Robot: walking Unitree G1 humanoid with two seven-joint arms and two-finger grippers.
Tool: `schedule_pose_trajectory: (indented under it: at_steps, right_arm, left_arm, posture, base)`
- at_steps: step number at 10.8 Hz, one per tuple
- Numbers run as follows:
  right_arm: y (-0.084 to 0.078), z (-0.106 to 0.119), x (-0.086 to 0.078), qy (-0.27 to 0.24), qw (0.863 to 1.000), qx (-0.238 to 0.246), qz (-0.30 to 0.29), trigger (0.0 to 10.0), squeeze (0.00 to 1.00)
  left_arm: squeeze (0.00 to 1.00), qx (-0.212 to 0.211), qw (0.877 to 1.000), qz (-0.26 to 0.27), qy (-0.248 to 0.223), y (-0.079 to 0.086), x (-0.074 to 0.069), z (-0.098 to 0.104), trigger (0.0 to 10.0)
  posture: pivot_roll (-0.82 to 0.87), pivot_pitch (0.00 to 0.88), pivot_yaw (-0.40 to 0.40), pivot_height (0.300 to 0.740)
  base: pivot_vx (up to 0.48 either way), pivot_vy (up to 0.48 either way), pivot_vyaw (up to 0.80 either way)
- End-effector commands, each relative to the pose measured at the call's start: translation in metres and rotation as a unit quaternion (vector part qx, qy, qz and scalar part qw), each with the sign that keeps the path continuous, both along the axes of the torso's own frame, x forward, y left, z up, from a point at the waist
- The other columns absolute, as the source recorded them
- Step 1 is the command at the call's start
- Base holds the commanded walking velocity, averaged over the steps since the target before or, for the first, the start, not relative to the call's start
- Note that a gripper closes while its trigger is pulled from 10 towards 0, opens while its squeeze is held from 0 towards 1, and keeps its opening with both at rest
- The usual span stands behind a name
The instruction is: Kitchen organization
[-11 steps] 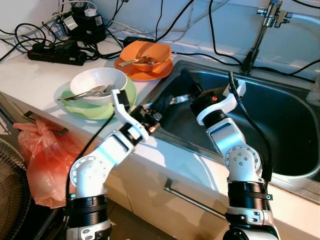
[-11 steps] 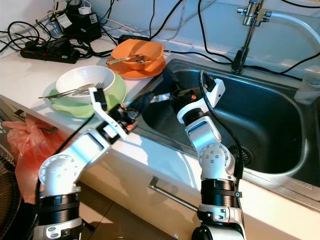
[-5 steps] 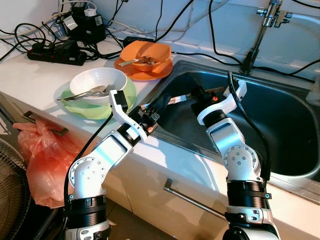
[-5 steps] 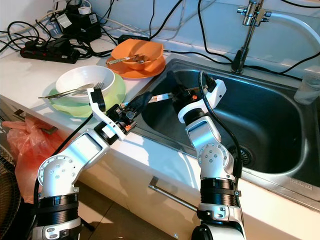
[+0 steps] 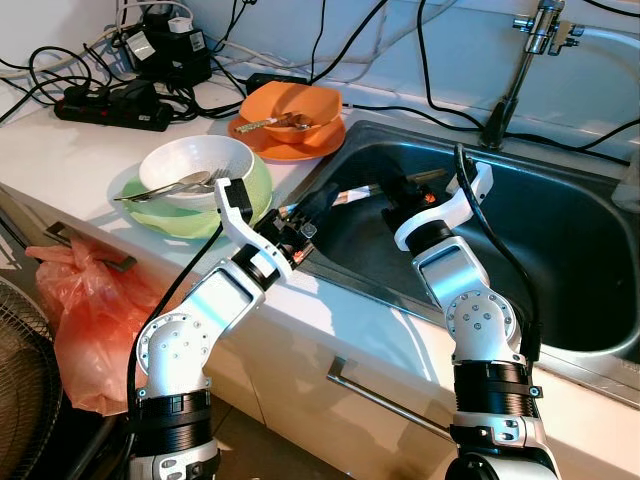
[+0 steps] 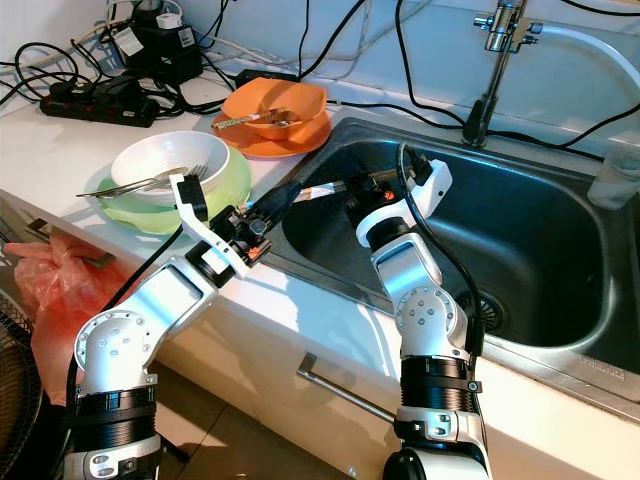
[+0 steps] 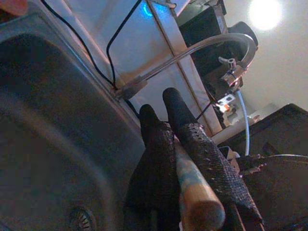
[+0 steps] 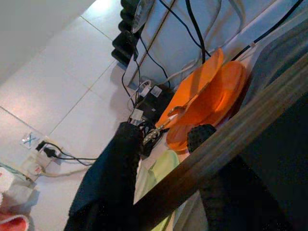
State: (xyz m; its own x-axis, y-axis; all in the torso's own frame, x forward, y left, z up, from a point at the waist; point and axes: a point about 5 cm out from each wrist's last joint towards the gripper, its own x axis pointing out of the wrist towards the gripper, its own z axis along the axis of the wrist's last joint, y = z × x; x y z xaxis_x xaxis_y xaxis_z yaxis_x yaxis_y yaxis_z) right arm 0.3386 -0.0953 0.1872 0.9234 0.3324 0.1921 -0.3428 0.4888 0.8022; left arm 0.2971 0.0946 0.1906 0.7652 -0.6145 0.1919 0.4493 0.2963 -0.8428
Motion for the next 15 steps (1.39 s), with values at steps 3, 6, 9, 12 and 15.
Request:
schedule_pose_trajectory:
  at_steps: [3, 6, 9, 12, 15]
  right_arm:
    - [0.0103, 0.0043, -0.0014, -0.005, 1.000, 0.001, 0.003, 0.0, 0.00]
    - [0.0090, 0.0035, -0.0010, -0.002, 1.000, -0.005, -0.002, 0.0, 0.00]
    - [0.0080, 0.0026, 0.0007, 0.001, 1.000, -0.010, -0.003, 0.0, 0.00]
    - [0.0078, 0.0019, 0.0018, 0.002, 1.000, -0.012, -0.004, 0.0, 0.00]
    - [0.0073, 0.0006, 0.0029, 0.003, 1.000, -0.022, -0.009, 0.0, 0.00]
  left_arm:
    - [0.00, 0.013, 1.000, 0.008, -0.002, 0.0009, 0.0019, 0.0011, 0.0]
    - [0.00, 0.014, 1.000, 0.004, -0.003, -0.0023, 0.0022, 0.0020, 5.6]
    - [0.02, 0.012, 1.000, 0.007, -0.001, -0.0022, 0.0031, 0.0019, 10.0]
    - [1.00, 0.000, 1.000, 0.003, 0.006, -0.0036, 0.0033, 0.0008, 10.0]
    - [1.00, 0.004, 1.000, 0.006, 0.007, -0.0022, 0.0037, -0.0006, 10.0]
  posture:
    - [-0.01, 0.000, 0.020, 0.740]
    - [-0.02, 0.000, 0.021, 0.740]
    - [-0.02, 0.000, 0.017, 0.740]
    - [-0.02, 0.000, 0.017, 0.740]
    - [-0.02, 0.000, 0.013, 0.740]
  base:
    - [0.000, 0.000, 0.00]
    - [0.000, 0.000, 0.00]
    - [0.000, 0.000, 0.00]
    - [0.000, 0.000, 0.00]
    - [0.000, 0.000, 0.00]
